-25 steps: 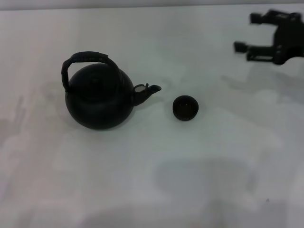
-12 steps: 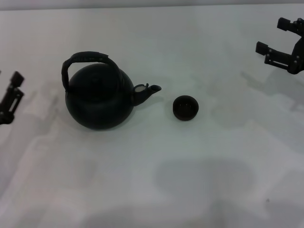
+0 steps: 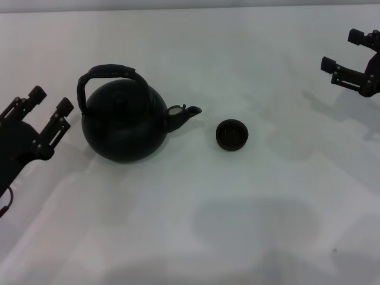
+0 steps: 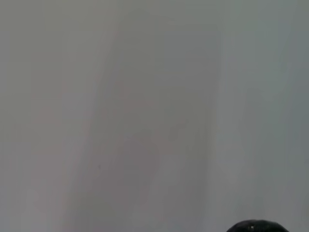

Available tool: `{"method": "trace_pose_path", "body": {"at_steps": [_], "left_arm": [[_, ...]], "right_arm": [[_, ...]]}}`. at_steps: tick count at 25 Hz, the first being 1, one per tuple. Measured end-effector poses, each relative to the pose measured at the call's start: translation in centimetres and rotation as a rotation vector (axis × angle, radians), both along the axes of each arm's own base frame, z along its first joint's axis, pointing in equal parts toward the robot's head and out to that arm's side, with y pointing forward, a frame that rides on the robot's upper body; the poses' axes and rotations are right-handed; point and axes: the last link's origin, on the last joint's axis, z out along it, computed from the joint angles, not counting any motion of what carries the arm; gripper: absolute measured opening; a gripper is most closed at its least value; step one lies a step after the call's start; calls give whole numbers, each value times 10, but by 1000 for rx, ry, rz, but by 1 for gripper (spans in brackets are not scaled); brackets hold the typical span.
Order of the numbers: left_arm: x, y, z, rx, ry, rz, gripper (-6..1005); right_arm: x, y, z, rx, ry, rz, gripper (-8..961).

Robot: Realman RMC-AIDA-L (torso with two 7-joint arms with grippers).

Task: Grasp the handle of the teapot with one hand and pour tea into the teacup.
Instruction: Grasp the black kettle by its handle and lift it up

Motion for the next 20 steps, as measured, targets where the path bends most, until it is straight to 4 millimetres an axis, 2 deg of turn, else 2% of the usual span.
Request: {"method": "trace_pose_path", "body": {"at_steps": [10, 20], "left_arm": [[-1, 8, -5, -72, -32, 30, 478], [1, 30, -8, -139, -44, 63, 472]], "right_arm": [[-1, -1, 0, -2, 5, 4, 863], [-1, 1, 1, 4, -5, 8, 861]]}}
